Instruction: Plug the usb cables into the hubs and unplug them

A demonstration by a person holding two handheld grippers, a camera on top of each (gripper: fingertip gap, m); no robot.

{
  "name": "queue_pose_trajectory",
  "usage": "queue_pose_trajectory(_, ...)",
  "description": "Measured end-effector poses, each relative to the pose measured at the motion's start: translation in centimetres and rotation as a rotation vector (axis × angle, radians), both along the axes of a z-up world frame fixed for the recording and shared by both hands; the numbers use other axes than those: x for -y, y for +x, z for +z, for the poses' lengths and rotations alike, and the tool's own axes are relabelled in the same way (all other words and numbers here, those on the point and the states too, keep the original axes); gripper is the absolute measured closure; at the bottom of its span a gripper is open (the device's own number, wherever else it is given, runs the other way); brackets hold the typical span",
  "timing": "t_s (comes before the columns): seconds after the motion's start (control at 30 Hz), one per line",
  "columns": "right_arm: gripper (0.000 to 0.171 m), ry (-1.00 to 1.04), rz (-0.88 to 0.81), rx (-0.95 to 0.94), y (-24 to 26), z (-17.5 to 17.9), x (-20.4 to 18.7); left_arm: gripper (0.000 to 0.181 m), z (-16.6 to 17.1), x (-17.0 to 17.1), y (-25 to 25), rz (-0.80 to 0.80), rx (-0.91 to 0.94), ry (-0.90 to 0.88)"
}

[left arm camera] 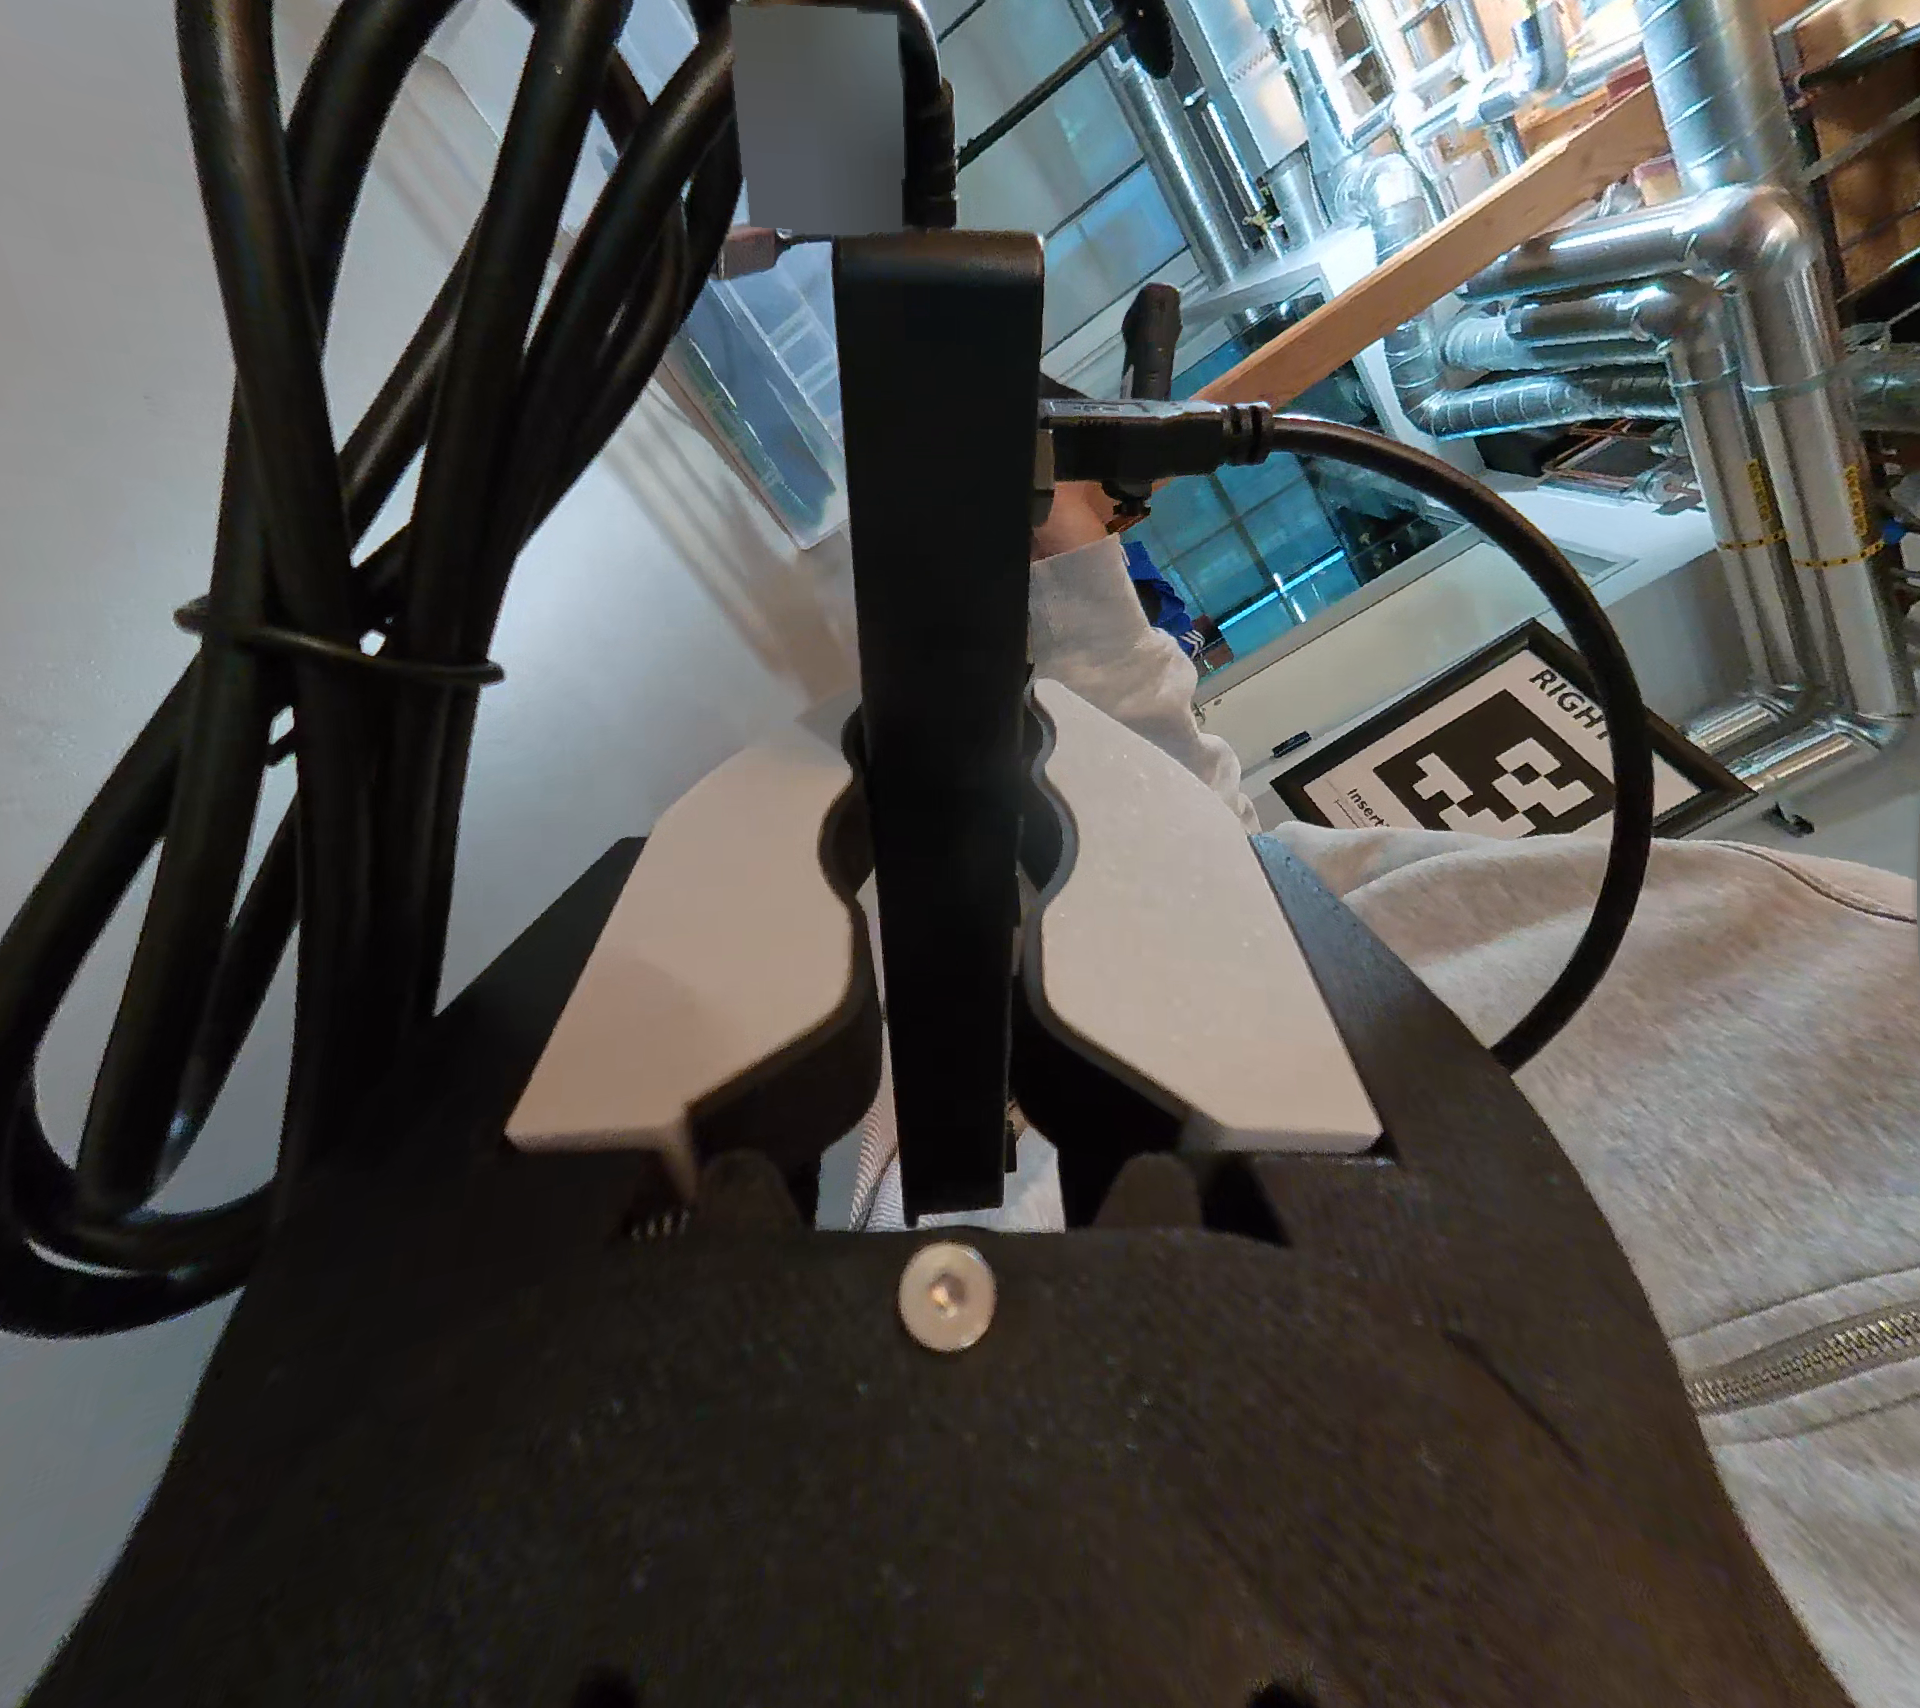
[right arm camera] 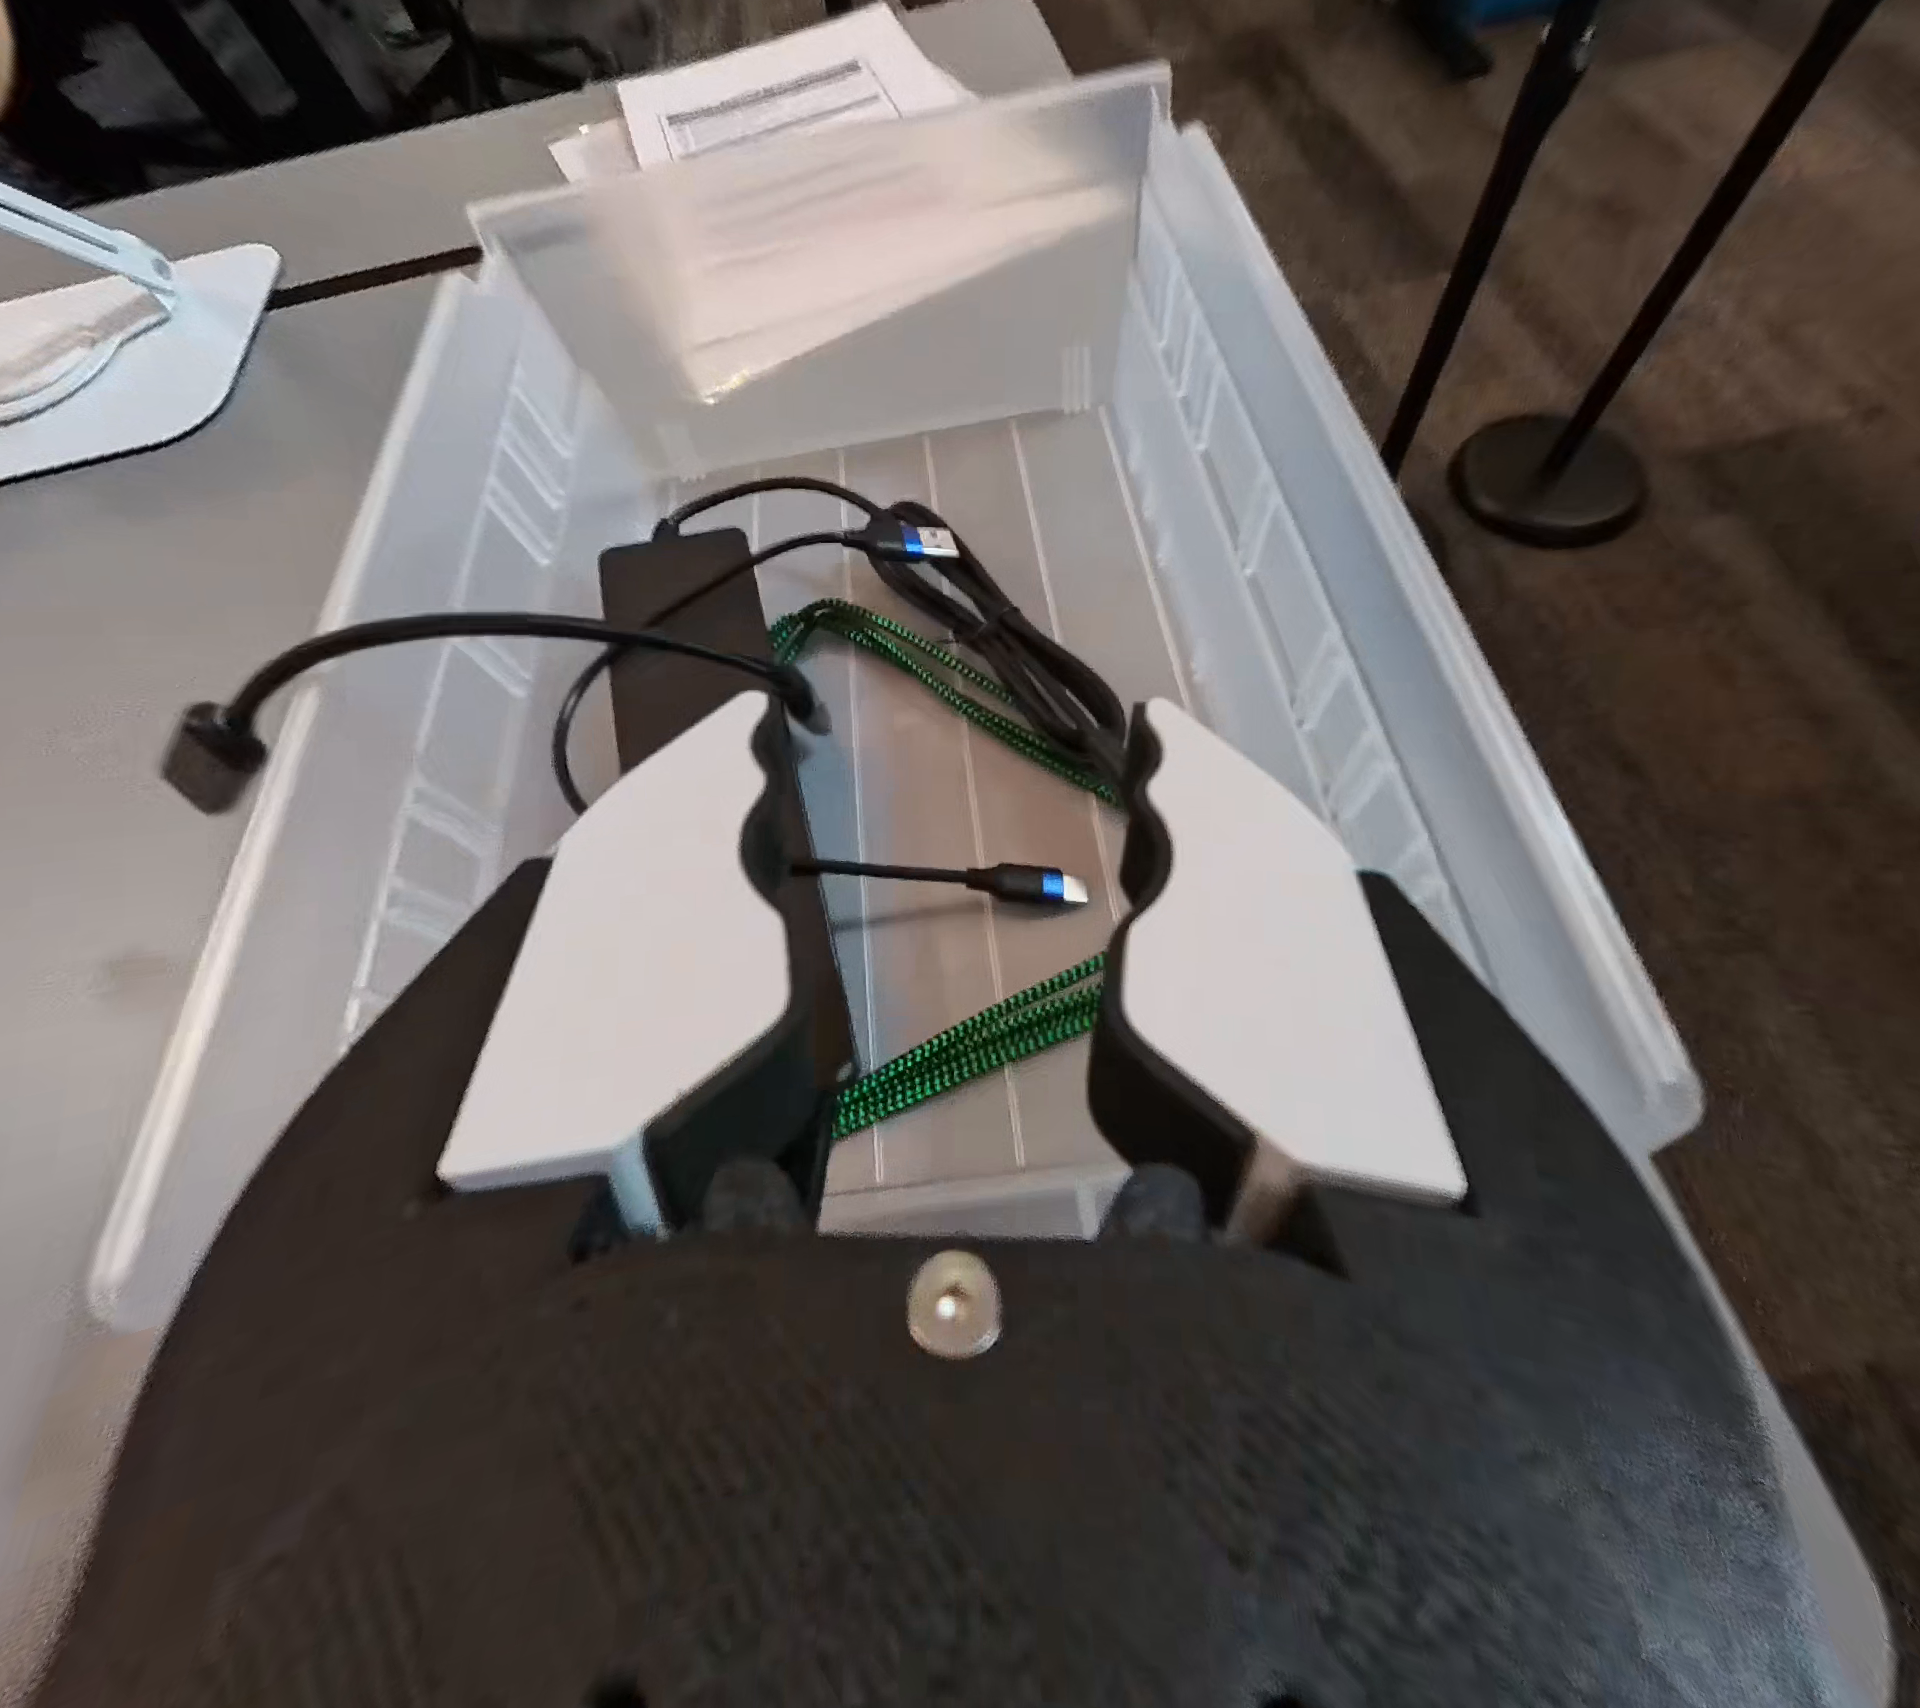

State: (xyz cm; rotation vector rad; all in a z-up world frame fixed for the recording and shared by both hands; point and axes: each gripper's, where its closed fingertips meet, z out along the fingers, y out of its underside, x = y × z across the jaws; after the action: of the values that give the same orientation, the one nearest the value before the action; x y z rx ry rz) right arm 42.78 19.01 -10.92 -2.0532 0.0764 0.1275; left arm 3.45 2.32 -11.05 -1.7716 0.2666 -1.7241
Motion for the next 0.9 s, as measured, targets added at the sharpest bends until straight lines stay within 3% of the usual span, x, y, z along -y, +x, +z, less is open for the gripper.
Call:
queue_pose_trajectory(0.13, 0.104, 0.093, 0.065, 0.060, -1.7, 2.4, -0.1, 0.156, -0.3, 0.1, 0.0, -0.010, -0.006, -0.007)
queue_pose_trajectory(0.23, 0.105, 0.127, 0.235, 0.204, -4.9, 2.7, -0.1, 0.156, -0.4, 0.1, 0.0, -0.012, 0.000, -0.015)
queue_pose_trajectory(0.47, 0.106, 0.041, 0.367, 0.836, -6.7, 0.4, -3.4, 0.156, -0.5, 0.2, 0.2, -0.019, 0.000, -0.020)
queue_pose_trajectory(0.5, 0.121, 0.031, 0.355, 0.881, -6.7, -0.1, -4.2, 0.156, -0.5, 0.2, 0.2, -0.020, 0.000, -0.022)
queue_pose_trajectory(0.53, 0.157, 0.035, 0.345, 0.907, -6.7, -0.3, -4.6, 0.156, -0.5, 0.2, 0.3, -0.020, 0.000, -0.023)
queue_pose_trajectory(0.63, 0.166, 0.129, 0.288, 0.821, -6.6, 1.8, -4.5, 0.156, -0.3, 0.4, 0.3, -0.020, 0.000, -0.017)
queue_pose_trajectory(0.77, 0.166, 0.174, 0.146, 0.530, -2.8, 6.1, -3.5, 0.156, -0.7, 0.5, -0.2, -0.009, -0.013, -0.014)
queue_pose_trajectory(0.9, 0.166, -0.074, -0.004, 0.314, 2.6, 3.4, -2.5, 0.156, -0.7, 0.4, -0.4, -0.006, 0.007, -0.029)
